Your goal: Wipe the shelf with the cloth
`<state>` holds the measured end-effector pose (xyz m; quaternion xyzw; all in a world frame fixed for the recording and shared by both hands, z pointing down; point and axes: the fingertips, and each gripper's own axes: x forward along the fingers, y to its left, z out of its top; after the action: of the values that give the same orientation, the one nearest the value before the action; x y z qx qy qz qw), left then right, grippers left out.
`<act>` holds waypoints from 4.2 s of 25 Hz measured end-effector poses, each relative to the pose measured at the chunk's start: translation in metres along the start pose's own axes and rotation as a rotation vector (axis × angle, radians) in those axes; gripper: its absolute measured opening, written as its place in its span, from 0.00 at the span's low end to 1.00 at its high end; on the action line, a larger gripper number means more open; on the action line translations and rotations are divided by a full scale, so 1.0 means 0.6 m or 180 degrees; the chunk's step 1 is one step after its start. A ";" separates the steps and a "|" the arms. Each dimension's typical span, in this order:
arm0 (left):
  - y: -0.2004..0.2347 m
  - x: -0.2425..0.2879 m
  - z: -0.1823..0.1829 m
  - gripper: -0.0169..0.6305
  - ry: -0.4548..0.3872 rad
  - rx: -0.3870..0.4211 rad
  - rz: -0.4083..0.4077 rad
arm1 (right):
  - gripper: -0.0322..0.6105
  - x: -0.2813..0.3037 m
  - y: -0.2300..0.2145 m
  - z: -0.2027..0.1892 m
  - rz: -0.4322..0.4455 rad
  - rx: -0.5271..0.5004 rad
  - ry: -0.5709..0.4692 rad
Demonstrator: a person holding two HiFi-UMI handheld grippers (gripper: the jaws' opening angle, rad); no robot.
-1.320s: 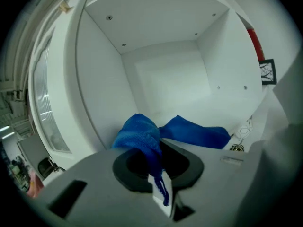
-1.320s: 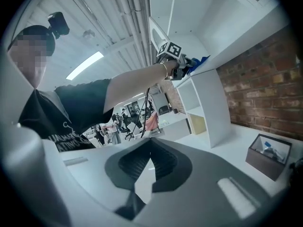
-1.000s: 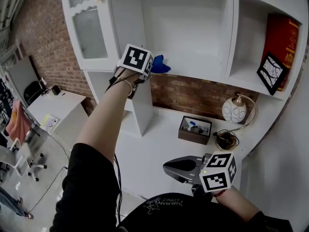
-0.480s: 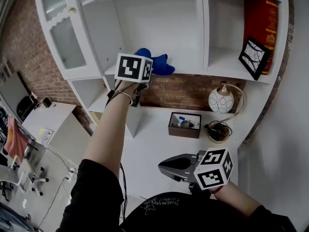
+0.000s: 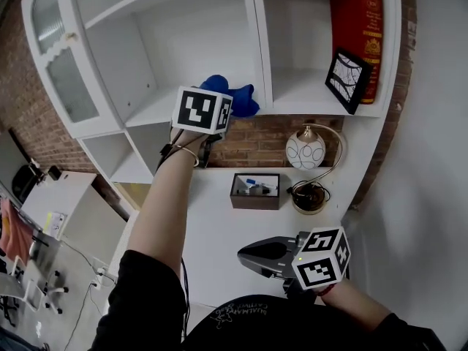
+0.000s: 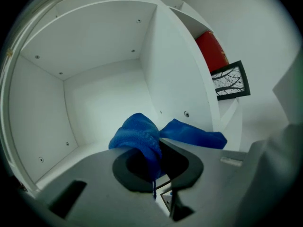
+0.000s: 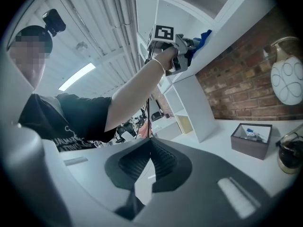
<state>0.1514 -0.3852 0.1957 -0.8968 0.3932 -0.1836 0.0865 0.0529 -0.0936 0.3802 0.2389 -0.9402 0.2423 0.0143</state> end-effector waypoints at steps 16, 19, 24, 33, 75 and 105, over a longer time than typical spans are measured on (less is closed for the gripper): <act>-0.106 0.010 0.037 0.06 -0.0239 -0.0056 -0.0266 | 0.06 -0.064 -0.046 -0.032 0.0220 0.0256 -0.0144; -0.114 -0.002 0.033 0.06 -0.0220 0.0019 -0.0356 | 0.06 -0.076 -0.064 -0.003 0.0140 0.0173 -0.0283; -0.154 -0.050 0.019 0.07 -0.0334 0.0033 -0.0989 | 0.06 -0.075 -0.086 0.051 0.0018 0.0295 -0.0700; -0.134 -0.246 -0.164 0.07 -0.0597 -0.1068 -0.2184 | 0.06 0.024 -0.042 0.060 -0.0297 0.0451 -0.0870; -0.133 -0.716 -0.661 0.08 -0.0637 -0.2073 -0.0343 | 0.05 0.022 0.030 -0.191 -0.1295 0.0663 -0.0312; -0.384 -0.655 -0.584 0.08 -0.0576 -0.1875 -0.0281 | 0.05 -0.213 0.013 -0.296 -0.1141 0.0632 -0.0395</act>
<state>-0.0775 0.0564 0.4835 -0.9122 0.3809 0.0152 -0.1505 0.1465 0.0510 0.5153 0.4169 -0.8533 0.3122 -0.0244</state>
